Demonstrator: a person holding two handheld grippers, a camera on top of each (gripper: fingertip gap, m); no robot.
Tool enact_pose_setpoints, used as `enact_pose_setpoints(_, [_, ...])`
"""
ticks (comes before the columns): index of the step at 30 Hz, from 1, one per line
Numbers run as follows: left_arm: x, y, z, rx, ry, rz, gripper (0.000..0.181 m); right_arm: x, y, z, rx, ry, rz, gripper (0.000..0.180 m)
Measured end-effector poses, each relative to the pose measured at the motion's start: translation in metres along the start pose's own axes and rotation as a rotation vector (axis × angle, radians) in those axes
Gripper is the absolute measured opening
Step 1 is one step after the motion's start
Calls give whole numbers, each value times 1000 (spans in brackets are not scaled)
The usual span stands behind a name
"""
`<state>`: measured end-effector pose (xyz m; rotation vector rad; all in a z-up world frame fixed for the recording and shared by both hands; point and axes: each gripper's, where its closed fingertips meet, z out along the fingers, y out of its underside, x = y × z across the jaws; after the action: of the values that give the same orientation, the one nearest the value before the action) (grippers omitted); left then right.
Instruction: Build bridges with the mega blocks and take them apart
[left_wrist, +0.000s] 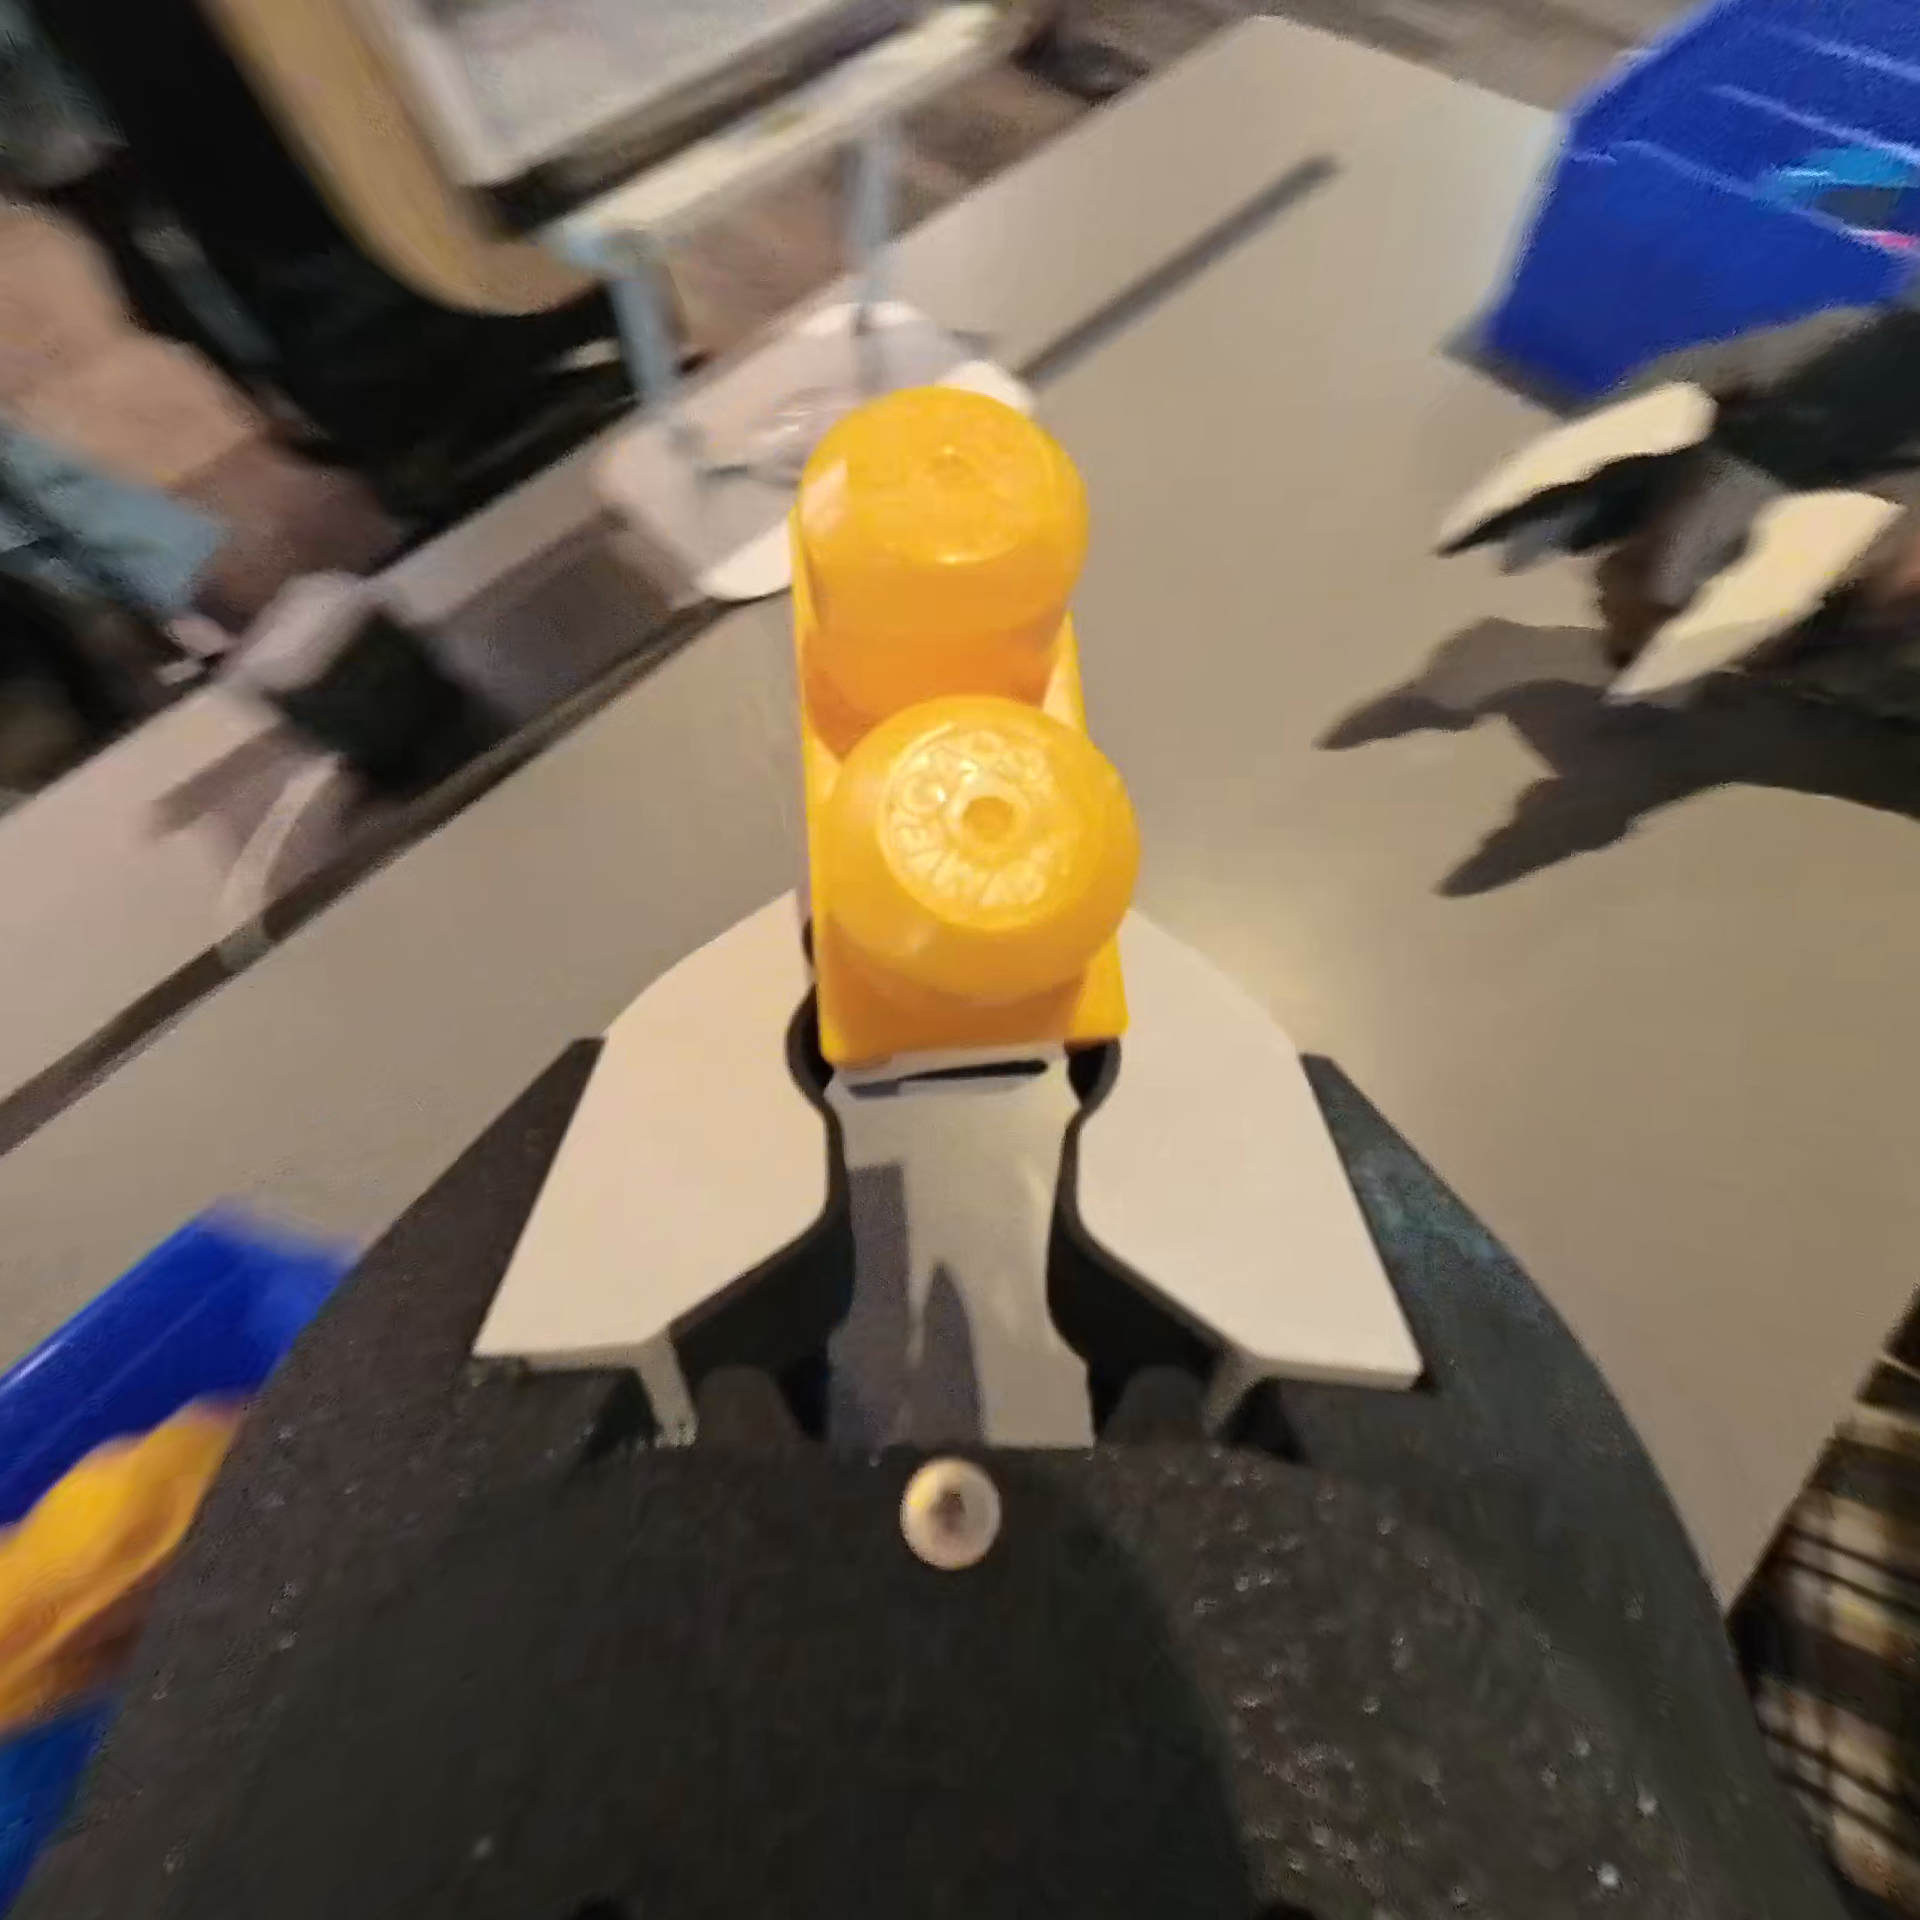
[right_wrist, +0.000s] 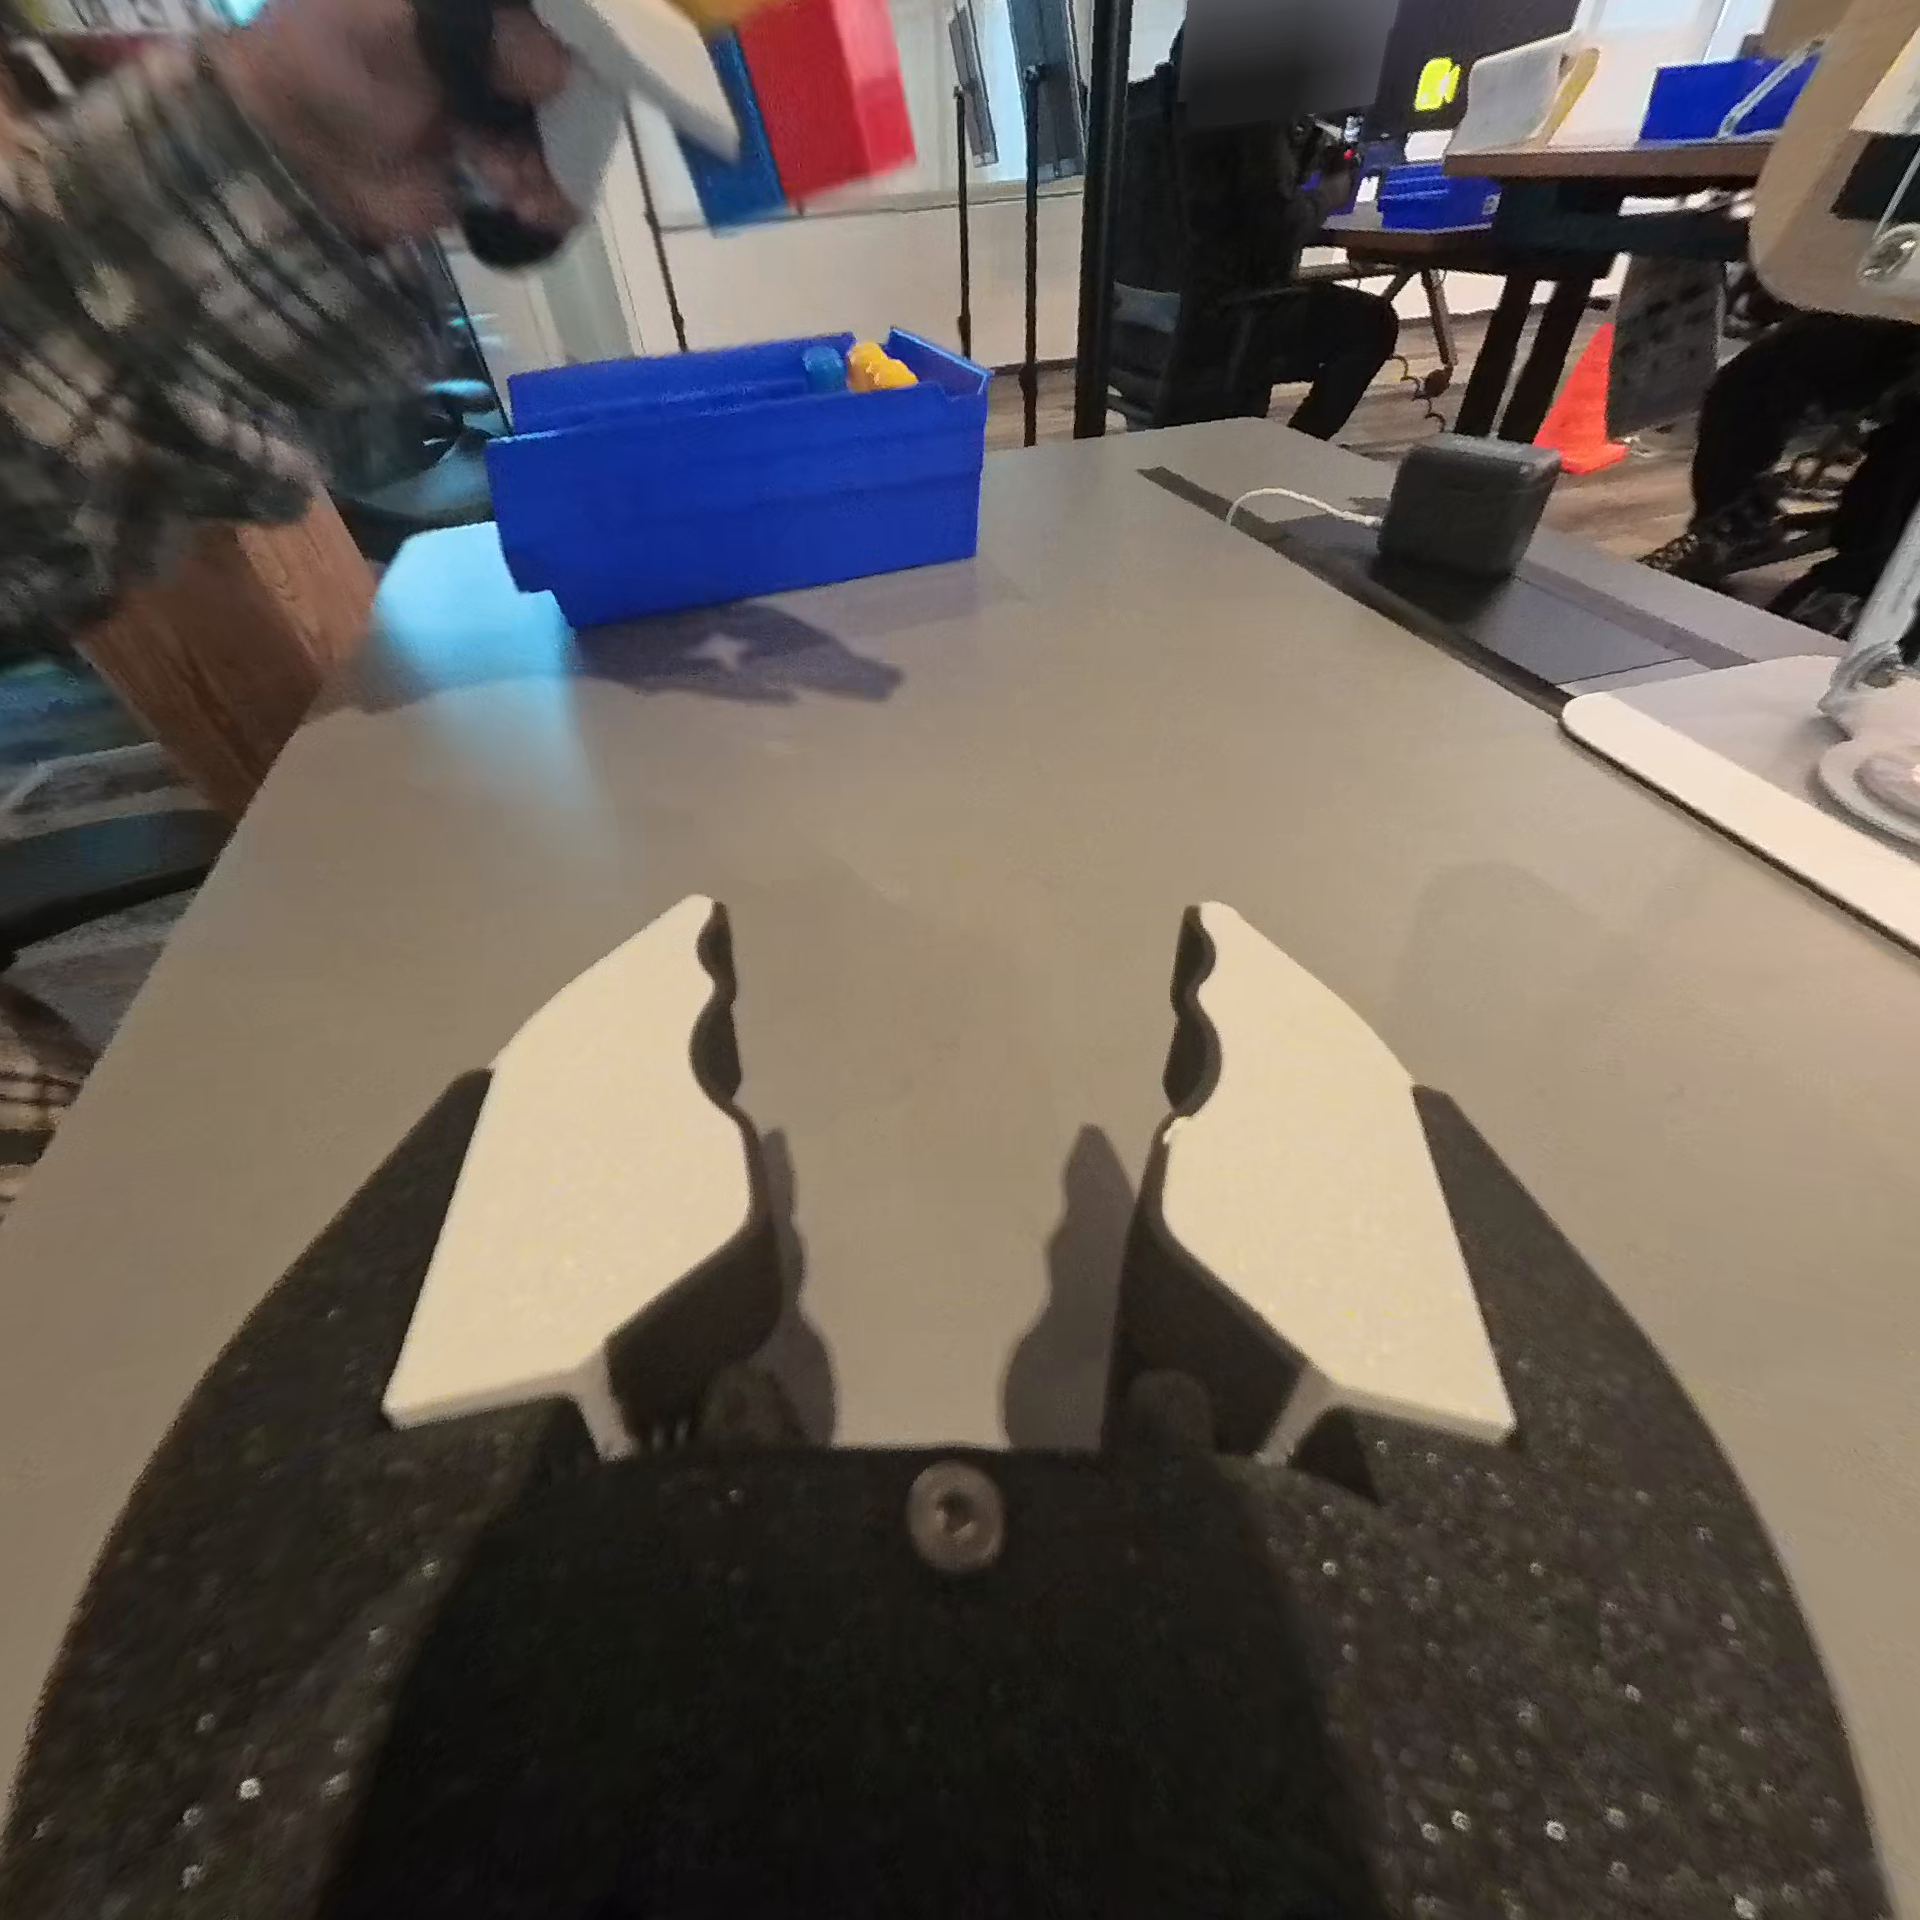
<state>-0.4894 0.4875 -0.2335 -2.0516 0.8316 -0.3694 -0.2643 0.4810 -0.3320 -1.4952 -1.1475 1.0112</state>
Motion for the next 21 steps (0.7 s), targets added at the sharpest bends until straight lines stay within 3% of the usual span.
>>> enact_pose_setpoints(4, [82,0,81,7,319,119,42,-2,-13,-10,53,-38,11,81])
enact_pose_setpoints(7, [123,9,117,25,492,188,42,-3,-23,-20,98,-66,14,80])
enact_pose_setpoints(12, [171,29,138,45,738,234,42,-10,-26,-23,110,-135,31,76])
enact_pose_setpoints(21, [207,56,145,-116,804,245,43,-52,-4,8,-25,-298,50,63])
